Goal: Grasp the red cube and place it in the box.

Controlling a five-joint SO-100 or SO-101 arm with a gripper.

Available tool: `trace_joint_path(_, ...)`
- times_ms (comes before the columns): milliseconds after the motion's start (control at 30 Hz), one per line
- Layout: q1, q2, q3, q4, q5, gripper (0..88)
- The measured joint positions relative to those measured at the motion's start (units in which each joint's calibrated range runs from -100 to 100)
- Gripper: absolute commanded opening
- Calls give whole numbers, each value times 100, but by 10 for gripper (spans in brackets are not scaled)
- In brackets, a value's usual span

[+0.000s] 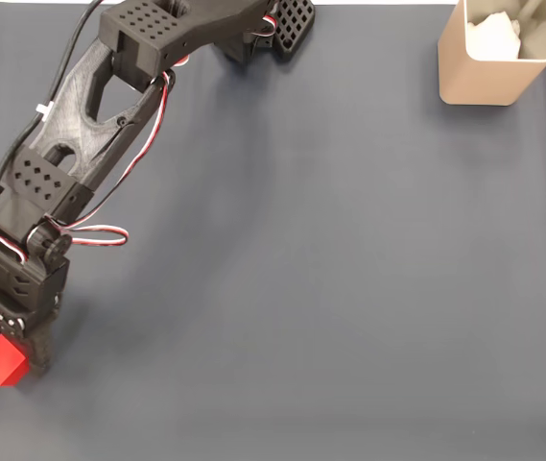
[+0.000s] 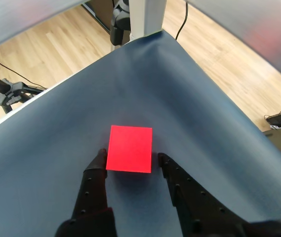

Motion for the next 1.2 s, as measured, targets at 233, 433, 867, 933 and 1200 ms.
trace_joint_path(233, 0, -17, 36, 8, 49, 216)
trace_joint_path(433, 0, -17, 36, 8, 15, 216)
trace_joint_path(867, 0, -17, 36, -56, -93, 133)
trace_joint_path(933, -15, -17, 36, -72, -78, 124)
trace_joint_path(1200, -30, -43, 36, -95, -98, 110)
